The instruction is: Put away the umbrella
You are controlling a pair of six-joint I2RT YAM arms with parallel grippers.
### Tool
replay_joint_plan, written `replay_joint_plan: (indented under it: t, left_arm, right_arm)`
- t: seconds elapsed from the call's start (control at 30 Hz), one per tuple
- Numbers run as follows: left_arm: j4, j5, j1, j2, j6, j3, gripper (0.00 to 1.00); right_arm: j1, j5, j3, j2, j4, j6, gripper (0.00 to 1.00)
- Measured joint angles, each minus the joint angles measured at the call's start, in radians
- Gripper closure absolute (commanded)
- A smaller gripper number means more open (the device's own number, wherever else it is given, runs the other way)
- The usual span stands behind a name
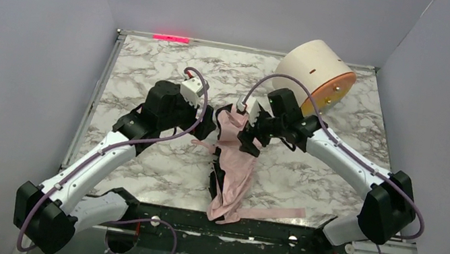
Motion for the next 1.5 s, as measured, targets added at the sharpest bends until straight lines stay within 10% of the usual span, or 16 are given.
replay_joint_plan:
  t: [0.77,1.5]
  left_arm:
    - [0.001,0.029,0.024,0.034,0.013,-0.025,0.01]
    - [0.210,0.153,0.024,-0.102,0.278,-0.251,0.01]
  right_arm:
    - [-0.043,-0.192,-0.116,0.195,0.084,-0.327,0.21]
    - [0.026,-0.045,-0.532,0.079,0.744,-0.494,0.78]
